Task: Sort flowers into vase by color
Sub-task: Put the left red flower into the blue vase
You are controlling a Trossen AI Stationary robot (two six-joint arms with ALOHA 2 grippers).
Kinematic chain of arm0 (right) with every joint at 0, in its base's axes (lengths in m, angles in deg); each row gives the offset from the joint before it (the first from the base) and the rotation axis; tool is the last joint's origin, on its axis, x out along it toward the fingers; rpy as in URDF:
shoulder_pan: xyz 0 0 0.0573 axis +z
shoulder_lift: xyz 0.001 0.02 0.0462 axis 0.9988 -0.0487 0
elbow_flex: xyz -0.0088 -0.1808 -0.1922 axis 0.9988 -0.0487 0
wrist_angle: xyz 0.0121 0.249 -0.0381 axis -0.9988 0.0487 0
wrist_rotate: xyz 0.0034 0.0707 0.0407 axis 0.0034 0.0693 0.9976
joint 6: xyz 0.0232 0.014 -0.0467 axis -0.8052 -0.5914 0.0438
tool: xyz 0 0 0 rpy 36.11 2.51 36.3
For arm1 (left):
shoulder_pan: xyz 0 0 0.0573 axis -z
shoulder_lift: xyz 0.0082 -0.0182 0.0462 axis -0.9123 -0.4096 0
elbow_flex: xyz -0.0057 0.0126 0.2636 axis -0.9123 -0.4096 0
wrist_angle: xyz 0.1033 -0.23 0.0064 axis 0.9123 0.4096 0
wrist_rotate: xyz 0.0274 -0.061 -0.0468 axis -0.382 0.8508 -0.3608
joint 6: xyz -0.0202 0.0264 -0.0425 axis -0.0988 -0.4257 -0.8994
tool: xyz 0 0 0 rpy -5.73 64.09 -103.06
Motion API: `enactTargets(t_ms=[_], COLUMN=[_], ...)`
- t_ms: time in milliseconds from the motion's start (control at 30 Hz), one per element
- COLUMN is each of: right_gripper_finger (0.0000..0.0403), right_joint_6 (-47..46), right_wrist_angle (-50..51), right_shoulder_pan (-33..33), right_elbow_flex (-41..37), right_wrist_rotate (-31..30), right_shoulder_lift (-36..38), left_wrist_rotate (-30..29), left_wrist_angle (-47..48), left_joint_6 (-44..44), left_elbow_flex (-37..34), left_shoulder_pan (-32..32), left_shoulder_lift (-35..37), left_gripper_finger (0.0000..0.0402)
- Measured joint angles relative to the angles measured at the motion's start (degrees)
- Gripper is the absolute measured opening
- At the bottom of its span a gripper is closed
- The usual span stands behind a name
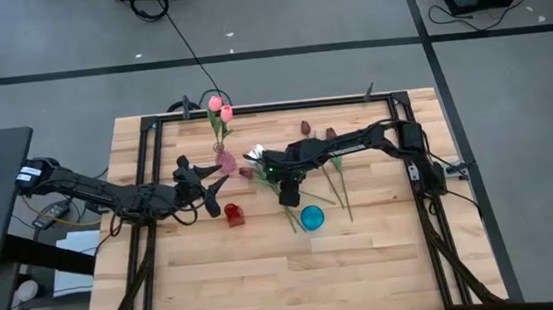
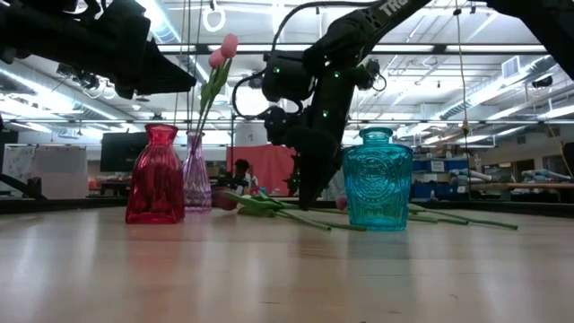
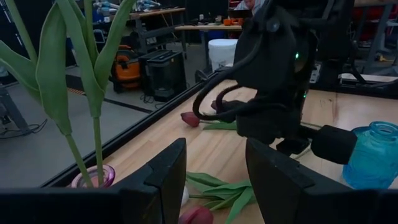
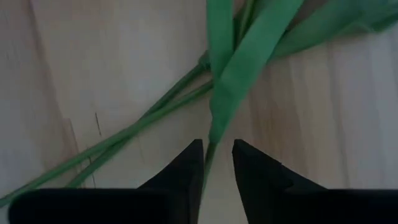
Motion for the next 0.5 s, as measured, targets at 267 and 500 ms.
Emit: enactTargets(t_ms=[267,500], right_gripper_finger=[0.0047,0.0015], right_joint_6=[0.3,0.2], right_wrist_angle=[0.1,-0.1], right_shoulder_pan=[0.1,0.1], right_elbow_flex=[0.1,-0.2], right_wrist_rotate=[-0.1,-1.9], right_shoulder_lift=[-1.7,0.0], left_wrist_rotate=[0.0,0.0], left_wrist_angle=[0.8,0.8], left_joint_6=[0.0,0.0], left_elbow_flex=[0.0,0.0], left_shoulder_pan=[0.0,0.0], left_shoulder_lift=[0.0,0.0], left_gripper_finger=[0.0170,0.0170])
